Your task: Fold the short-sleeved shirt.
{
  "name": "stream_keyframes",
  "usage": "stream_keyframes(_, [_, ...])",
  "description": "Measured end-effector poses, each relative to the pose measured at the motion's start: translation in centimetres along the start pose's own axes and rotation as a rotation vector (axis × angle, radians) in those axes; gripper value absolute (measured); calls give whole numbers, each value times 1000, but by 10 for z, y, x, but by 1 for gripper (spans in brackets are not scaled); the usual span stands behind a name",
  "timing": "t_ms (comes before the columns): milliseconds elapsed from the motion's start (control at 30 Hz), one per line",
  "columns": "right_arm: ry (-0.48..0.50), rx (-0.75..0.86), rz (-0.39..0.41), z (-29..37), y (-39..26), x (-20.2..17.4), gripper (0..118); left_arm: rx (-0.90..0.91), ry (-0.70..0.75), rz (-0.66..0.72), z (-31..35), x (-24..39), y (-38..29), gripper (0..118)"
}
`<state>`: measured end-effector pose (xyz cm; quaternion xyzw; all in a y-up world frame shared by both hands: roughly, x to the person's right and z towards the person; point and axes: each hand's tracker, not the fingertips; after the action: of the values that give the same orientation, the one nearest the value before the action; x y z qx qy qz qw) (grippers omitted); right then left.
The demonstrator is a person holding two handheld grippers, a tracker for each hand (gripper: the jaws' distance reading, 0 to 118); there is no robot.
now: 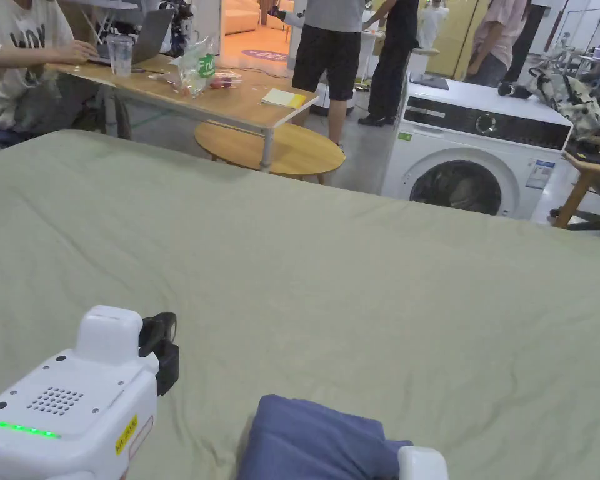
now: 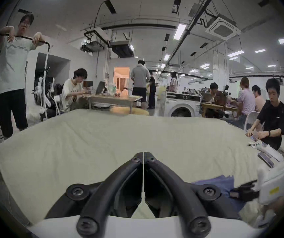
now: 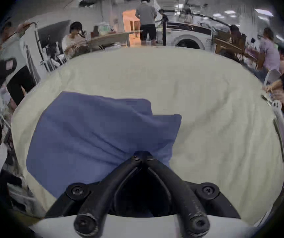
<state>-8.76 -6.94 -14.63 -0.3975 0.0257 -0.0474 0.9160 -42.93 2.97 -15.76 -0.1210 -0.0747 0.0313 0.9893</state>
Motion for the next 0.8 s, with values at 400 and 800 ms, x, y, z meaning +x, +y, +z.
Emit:
stream_keyframes(400, [2, -17, 82, 8, 9, -4, 0, -670, -566, 567, -64, -68, -32, 60])
stream_keyframes(800, [4, -6, 72, 9, 7, -3, 0, -930, -906, 801, -133, -18, -121, 77])
